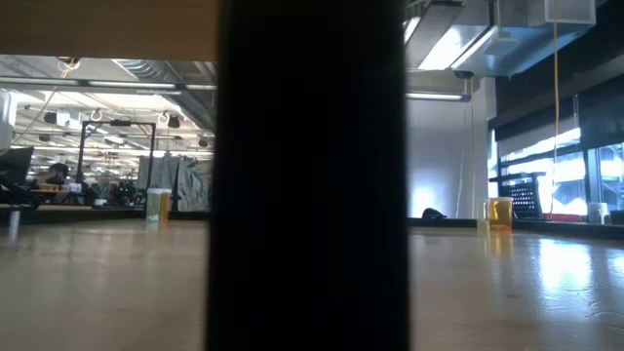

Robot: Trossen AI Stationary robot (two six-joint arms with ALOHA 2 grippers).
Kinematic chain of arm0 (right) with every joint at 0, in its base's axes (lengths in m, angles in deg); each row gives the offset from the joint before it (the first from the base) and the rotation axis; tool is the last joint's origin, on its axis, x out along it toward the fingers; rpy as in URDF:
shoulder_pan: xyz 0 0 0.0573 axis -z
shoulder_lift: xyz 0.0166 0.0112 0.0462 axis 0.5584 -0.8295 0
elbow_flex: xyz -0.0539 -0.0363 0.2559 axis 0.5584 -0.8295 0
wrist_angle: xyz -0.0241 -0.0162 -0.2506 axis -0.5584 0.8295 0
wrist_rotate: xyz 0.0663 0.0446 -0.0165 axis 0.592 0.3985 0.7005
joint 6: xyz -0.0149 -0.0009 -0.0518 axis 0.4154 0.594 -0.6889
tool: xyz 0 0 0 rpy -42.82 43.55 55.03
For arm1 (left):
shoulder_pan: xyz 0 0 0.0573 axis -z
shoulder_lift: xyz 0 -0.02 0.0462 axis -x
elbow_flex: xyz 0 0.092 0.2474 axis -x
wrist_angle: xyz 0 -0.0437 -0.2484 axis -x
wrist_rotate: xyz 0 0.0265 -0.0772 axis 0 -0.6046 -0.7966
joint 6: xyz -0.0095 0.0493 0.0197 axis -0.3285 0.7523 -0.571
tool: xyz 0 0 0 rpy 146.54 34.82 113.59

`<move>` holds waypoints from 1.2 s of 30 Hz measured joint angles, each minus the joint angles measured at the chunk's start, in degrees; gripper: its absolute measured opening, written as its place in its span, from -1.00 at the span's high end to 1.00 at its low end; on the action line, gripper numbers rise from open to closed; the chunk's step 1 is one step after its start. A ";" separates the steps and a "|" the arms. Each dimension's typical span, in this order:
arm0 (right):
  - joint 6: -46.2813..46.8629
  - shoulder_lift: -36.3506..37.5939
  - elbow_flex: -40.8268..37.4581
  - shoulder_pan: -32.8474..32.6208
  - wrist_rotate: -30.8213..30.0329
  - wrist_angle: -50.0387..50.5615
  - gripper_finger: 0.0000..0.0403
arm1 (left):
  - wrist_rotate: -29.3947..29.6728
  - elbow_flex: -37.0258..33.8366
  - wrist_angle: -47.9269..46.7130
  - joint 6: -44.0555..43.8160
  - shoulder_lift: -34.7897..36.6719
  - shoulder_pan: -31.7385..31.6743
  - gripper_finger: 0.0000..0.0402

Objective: Pick and place medicine bottles onto shelf by color
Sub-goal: Put the left blue pill bottle on the shelf

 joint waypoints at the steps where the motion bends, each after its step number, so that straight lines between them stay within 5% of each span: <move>1: 0.00 0.00 0.00 0.00 0.00 0.02 0.21 | 0.00 -0.02 0.02 -0.04 0.00 0.00 0.47; 16: 0.00 0.00 0.00 0.00 0.00 0.02 0.21 | -0.19 -0.07 1.46 -0.93 -0.07 -0.02 0.38; 36: 0.02 0.00 0.00 0.00 0.00 0.02 0.21 | -1.31 -0.13 0.44 -2.73 -0.13 -0.02 -0.05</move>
